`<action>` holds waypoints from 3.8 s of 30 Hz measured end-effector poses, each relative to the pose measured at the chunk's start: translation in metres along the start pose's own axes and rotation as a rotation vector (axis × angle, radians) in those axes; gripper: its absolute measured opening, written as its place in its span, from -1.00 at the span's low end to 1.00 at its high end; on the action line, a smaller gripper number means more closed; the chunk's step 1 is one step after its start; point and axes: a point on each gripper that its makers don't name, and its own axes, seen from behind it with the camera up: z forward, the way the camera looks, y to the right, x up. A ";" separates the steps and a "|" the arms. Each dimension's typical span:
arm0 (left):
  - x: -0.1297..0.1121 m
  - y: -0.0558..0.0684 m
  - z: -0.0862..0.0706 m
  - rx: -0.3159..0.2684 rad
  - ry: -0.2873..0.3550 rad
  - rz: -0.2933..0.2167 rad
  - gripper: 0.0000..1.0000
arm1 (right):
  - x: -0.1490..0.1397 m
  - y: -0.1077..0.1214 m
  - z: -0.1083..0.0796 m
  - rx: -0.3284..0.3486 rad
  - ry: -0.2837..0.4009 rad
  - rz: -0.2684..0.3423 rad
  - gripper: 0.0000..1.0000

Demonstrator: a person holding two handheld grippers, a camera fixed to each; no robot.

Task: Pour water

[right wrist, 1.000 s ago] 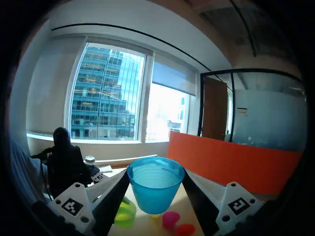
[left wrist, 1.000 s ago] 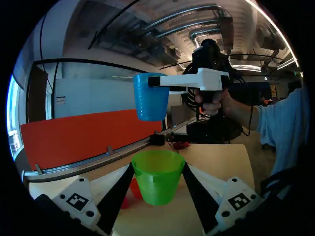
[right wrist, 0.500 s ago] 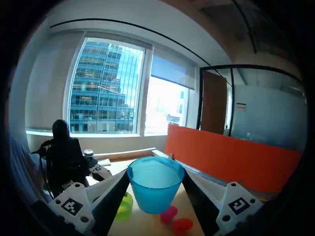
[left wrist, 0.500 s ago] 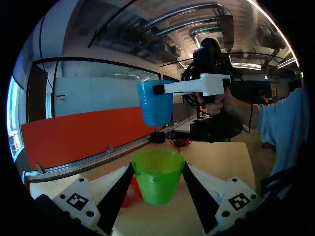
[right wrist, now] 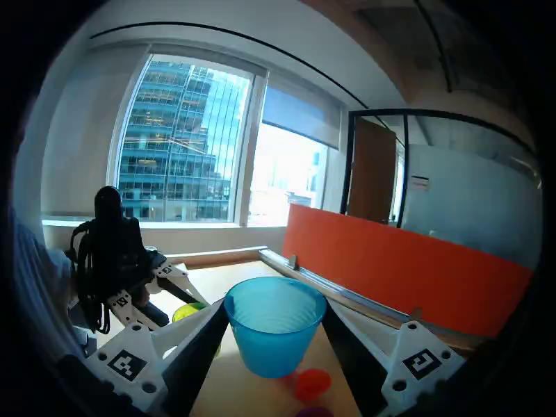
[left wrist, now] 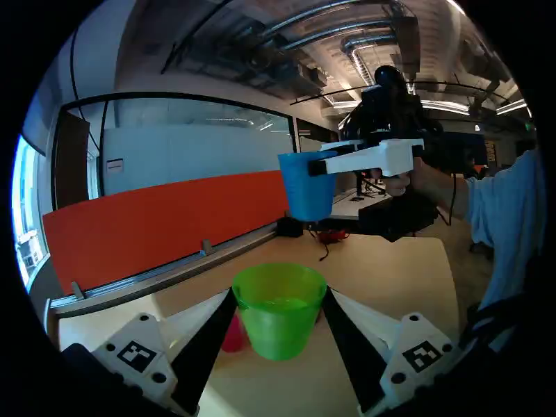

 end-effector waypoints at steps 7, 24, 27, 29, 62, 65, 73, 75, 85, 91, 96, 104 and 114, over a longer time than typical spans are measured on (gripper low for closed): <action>-0.008 -0.010 -0.007 0.022 -0.024 0.002 0.74 | -0.014 0.005 -0.009 -0.017 -0.013 0.003 0.86; -0.022 -0.013 -0.012 0.029 -0.070 0.007 0.74 | -0.039 -0.003 -0.012 0.024 -0.015 0.025 0.86; -0.025 -0.012 -0.011 0.026 -0.082 0.008 0.74 | -0.049 -0.006 -0.012 0.036 -0.027 0.027 0.86; -0.028 -0.011 -0.011 0.024 -0.092 0.009 0.74 | -0.055 -0.007 -0.012 0.042 -0.036 0.028 0.86; -0.125 0.006 0.000 -0.062 -0.383 0.027 0.74 | -0.181 -0.037 -0.002 0.154 -0.265 0.005 0.87; -0.134 0.008 0.001 -0.073 -0.406 0.028 0.74 | -0.191 -0.042 0.000 0.172 -0.287 0.000 0.88; -0.156 0.012 0.004 -0.094 -0.451 0.017 0.74 | -0.217 -0.048 0.007 0.189 -0.340 -0.024 0.88; -0.161 0.012 0.006 -0.097 -0.459 0.009 0.74 | -0.224 -0.049 0.009 0.192 -0.352 -0.026 0.88; -0.179 0.014 0.010 -0.110 -0.480 -0.018 0.75 | -0.249 -0.052 0.014 0.197 -0.395 -0.031 0.88; -0.188 0.014 0.011 -0.110 -0.484 -0.036 0.75 | -0.256 -0.051 0.015 0.195 -0.407 -0.031 0.88; -0.193 0.014 0.009 -0.110 -0.489 -0.041 0.75 | -0.261 -0.051 0.014 0.194 -0.419 -0.036 0.88; -0.198 0.015 0.007 -0.111 -0.485 -0.057 0.75 | -0.268 -0.051 0.014 0.194 -0.433 -0.043 0.88; -0.202 0.016 0.003 -0.109 -0.497 -0.059 0.96 | -0.271 -0.055 0.015 0.197 -0.434 -0.039 0.88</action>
